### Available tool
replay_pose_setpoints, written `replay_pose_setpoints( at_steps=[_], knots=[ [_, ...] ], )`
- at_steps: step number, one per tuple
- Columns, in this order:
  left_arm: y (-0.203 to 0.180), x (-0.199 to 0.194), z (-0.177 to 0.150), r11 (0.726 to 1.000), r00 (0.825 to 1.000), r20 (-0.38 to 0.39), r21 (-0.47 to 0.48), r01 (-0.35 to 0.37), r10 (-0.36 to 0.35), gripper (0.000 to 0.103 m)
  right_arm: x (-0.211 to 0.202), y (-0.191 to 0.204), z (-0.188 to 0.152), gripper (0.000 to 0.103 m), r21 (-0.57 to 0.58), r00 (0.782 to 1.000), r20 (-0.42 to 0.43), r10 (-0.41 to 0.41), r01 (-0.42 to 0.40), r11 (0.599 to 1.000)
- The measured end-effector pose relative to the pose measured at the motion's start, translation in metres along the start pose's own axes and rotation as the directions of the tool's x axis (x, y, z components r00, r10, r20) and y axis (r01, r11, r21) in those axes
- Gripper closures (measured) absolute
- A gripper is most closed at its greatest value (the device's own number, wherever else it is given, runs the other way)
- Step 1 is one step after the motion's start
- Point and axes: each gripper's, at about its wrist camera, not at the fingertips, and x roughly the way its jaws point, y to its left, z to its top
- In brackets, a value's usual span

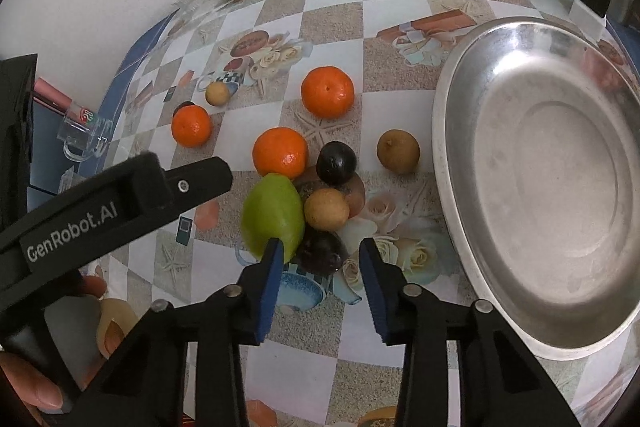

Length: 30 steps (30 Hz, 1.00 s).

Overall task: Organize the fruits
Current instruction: 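Grasp the green pear with the left tool while the right tool grasps a dark plum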

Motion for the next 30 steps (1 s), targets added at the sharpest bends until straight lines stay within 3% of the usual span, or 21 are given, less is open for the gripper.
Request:
replay_pose_setpoints(
  at_steps=[15, 18, 20, 26, 30],
  knots=[
    [-0.026, 0.009, -0.010, 0.993, 0.993, -0.077, 0.066, 0.098, -0.093, 0.025, -0.005, -0.001, -0.002, 0.066, 0.005, 0.999, -0.013, -0.029, 0.029, 1.000],
    [-0.032, 0.010, -0.012, 0.990, 0.991, -0.086, 0.087, 0.106, -0.099, 0.032, -0.005, -0.001, -0.003, 0.066, 0.002, 0.999, -0.014, -0.032, 0.032, 0.999],
    [-0.035, 0.010, -0.013, 0.988, 0.990, -0.095, 0.098, 0.116, -0.107, 0.043, -0.005, -0.001, -0.003, 0.066, 0.000, 0.999, -0.014, -0.034, 0.034, 0.999],
    [-0.039, 0.015, -0.016, 0.986, 0.987, -0.121, 0.116, 0.120, -0.106, 0.058, -0.005, -0.001, -0.002, 0.066, 0.001, 0.999, -0.016, -0.037, 0.037, 0.999],
    [-0.039, 0.015, -0.016, 0.986, 0.988, -0.117, 0.118, 0.116, -0.102, 0.059, -0.005, -0.001, -0.002, 0.066, 0.000, 0.999, -0.016, -0.038, 0.038, 0.999]
  ],
)
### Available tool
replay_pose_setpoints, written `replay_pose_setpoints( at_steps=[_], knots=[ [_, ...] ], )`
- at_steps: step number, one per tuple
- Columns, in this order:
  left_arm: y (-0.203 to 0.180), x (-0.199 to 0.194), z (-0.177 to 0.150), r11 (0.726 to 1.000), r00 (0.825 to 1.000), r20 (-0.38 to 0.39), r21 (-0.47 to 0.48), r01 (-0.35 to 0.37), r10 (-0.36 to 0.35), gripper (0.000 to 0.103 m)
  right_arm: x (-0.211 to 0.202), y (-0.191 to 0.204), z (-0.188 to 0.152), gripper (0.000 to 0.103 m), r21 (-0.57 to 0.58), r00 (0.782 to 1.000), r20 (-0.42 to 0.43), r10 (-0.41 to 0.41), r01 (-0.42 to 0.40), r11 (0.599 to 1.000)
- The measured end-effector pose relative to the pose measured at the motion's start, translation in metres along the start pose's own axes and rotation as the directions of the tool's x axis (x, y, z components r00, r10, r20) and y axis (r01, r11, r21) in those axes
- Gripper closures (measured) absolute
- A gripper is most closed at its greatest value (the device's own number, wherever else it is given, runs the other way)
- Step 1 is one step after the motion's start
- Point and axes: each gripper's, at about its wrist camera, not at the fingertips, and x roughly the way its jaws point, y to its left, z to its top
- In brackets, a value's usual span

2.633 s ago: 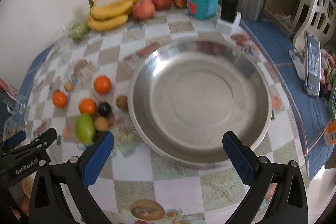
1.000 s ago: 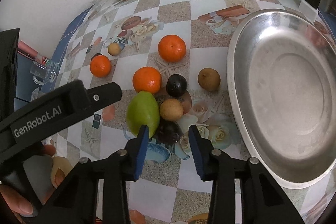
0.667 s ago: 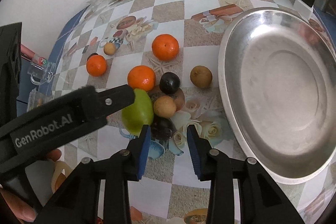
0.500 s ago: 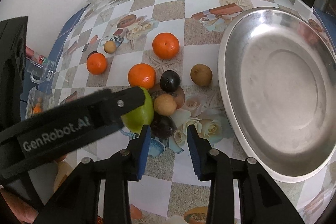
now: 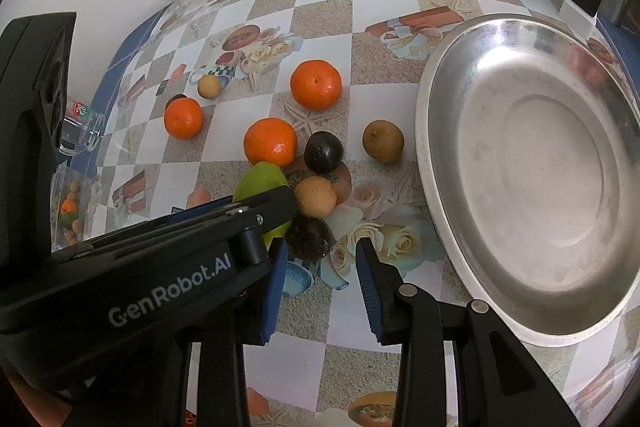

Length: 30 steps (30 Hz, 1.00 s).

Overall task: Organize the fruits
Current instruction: 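Grasp the green pear with the left tool while the right tool grasps a dark plum, then carry the pear and plum over the steel basin with both tools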

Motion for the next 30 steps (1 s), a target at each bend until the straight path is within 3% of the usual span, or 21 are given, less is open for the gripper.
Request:
replay_pose_setpoints(
  at_steps=[11, 20, 30],
  knots=[
    [0.016, -0.012, 0.003, 0.999, 0.999, 0.041, -0.054, -0.010, 0.012, 0.059, 0.005, 0.006, 0.000, 0.066, -0.028, 1.000, -0.011, 0.011, -0.011, 1.000],
    [0.043, -0.026, 0.008, 0.987, 0.992, 0.097, -0.150, -0.064, 0.080, 0.060, 0.014, 0.014, 0.002, 0.066, -0.050, 1.000, -0.027, 0.002, -0.003, 0.999],
    [0.046, -0.022, 0.008, 0.983, 0.993, 0.084, -0.172, -0.069, 0.084, 0.060, 0.020, 0.017, 0.006, 0.069, -0.075, 1.000, -0.009, -0.020, 0.020, 0.997]
  ],
)
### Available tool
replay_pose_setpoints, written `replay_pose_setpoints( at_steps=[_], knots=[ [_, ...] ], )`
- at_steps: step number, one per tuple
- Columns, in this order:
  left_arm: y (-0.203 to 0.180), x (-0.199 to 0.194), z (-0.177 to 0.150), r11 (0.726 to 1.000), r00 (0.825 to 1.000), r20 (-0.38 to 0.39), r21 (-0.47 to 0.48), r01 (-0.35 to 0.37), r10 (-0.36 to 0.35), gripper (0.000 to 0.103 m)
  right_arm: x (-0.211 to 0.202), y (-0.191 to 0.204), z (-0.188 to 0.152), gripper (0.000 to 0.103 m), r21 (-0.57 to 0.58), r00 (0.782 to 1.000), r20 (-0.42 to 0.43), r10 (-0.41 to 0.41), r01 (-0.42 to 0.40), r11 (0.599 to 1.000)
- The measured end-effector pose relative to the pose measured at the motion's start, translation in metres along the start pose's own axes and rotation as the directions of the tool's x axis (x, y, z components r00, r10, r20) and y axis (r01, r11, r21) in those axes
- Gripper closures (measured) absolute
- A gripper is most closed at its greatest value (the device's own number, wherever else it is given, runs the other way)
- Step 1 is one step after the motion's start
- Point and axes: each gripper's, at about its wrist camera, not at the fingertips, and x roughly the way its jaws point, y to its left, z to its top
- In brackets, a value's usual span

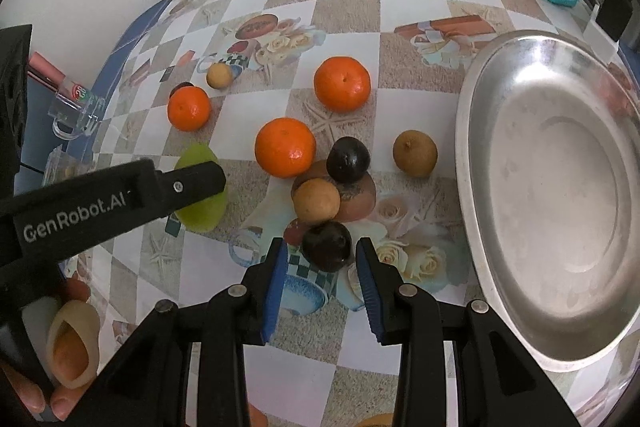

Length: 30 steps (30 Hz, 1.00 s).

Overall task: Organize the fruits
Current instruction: 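Carry the pear and plum over the steel basin with both tools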

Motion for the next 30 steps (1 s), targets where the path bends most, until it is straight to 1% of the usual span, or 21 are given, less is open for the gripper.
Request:
replay_pose_setpoints(
  at_steps=[1, 8, 13, 18, 23, 27, 30],
  knots=[
    [0.000, 0.000, 0.000, 1.000, 1.000, 0.001, 0.000, -0.002, 0.002, 0.060, 0.001, 0.000, 0.000, 0.072, -0.003, 1.000, -0.004, -0.001, 0.001, 1.000],
    [0.001, 0.003, 0.000, 1.000, 1.000, -0.006, -0.003, -0.003, 0.003, 0.060, 0.003, 0.000, 0.001, 0.078, -0.011, 1.000, 0.002, -0.004, 0.004, 1.000],
    [0.004, 0.001, 0.001, 1.000, 1.000, 0.001, -0.019, 0.005, -0.005, 0.060, -0.002, -0.001, -0.001, 0.078, -0.003, 1.000, 0.017, 0.015, -0.015, 1.000],
    [0.008, -0.005, 0.001, 0.999, 1.000, 0.019, -0.037, 0.007, -0.007, 0.060, -0.017, -0.001, -0.002, 0.078, 0.001, 0.998, 0.056, 0.032, -0.032, 0.999],
    [0.004, -0.014, 0.001, 1.000, 0.999, 0.054, -0.028, 0.007, -0.005, 0.060, -0.040, 0.001, -0.003, 0.078, -0.010, 0.990, 0.127, 0.053, -0.052, 0.999],
    [-0.004, -0.018, 0.000, 1.000, 0.997, 0.069, -0.014, 0.024, -0.023, 0.060, -0.046, -0.002, -0.001, 0.078, 0.003, 0.989, 0.143, 0.038, -0.039, 0.999],
    [-0.014, -0.024, -0.002, 0.999, 0.995, 0.095, 0.015, 0.041, -0.042, 0.060, -0.052, -0.012, -0.001, 0.078, 0.035, 0.987, 0.161, 0.023, -0.029, 0.999]
  ],
)
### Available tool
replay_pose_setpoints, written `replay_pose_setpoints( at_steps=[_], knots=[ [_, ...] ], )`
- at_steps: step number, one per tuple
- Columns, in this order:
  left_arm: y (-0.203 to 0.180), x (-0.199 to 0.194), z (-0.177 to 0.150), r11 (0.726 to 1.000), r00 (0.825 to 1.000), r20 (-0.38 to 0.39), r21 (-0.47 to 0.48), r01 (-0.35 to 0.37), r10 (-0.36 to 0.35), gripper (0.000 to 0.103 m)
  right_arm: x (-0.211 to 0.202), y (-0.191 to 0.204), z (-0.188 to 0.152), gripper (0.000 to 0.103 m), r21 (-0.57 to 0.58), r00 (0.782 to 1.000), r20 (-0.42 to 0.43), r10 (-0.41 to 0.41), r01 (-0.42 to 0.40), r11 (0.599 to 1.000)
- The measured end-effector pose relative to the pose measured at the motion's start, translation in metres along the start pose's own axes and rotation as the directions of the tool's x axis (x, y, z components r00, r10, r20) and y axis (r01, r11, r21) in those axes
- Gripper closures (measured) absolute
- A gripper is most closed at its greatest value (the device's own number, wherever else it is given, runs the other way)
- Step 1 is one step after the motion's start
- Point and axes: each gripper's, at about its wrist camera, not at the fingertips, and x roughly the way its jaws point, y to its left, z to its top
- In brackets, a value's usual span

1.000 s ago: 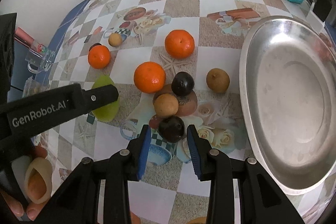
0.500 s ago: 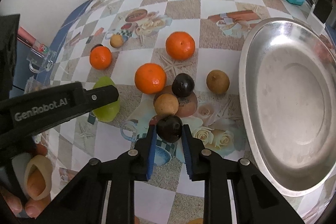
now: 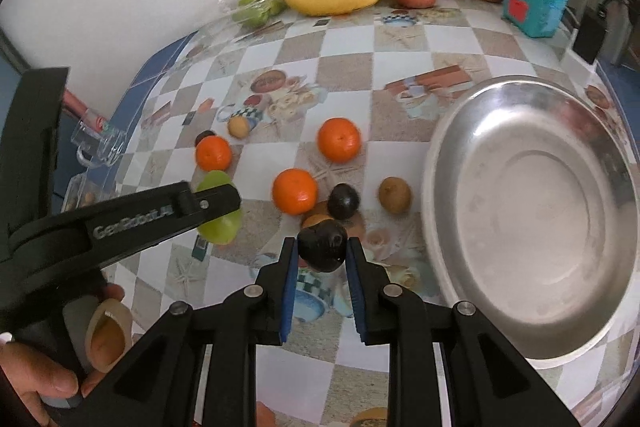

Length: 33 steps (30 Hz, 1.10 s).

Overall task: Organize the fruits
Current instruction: 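Carry the pear and plum over the steel basin with both tools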

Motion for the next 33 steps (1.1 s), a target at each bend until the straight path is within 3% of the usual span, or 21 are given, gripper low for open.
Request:
replay_pose_setpoints(
  at_steps=[11, 19, 25, 33],
  knots=[
    [-0.054, 0.002, -0.015, 0.987, 0.997, 0.002, 0.145, 0.074, -0.076, 0.060, -0.034, -0.066, 0.005, 0.078, 0.185, 0.978, 0.073, -0.193, 0.177, 0.967],
    [-0.112, 0.004, -0.039, 0.942, 0.989, 0.011, 0.306, 0.140, -0.150, 0.060, -0.054, -0.117, -0.004, 0.078, 0.336, 0.944, 0.074, -0.322, 0.280, 0.899],
    [-0.147, 0.010, -0.059, 0.893, 0.983, -0.005, 0.417, 0.170, -0.185, 0.060, -0.065, -0.142, -0.013, 0.078, 0.425, 0.928, 0.078, -0.363, 0.299, 0.854],
    [-0.161, 0.027, -0.071, 0.873, 0.987, -0.035, 0.462, 0.153, -0.154, 0.060, -0.057, -0.147, -0.013, 0.077, 0.434, 0.928, 0.044, -0.369, 0.315, 0.844]
  ],
)
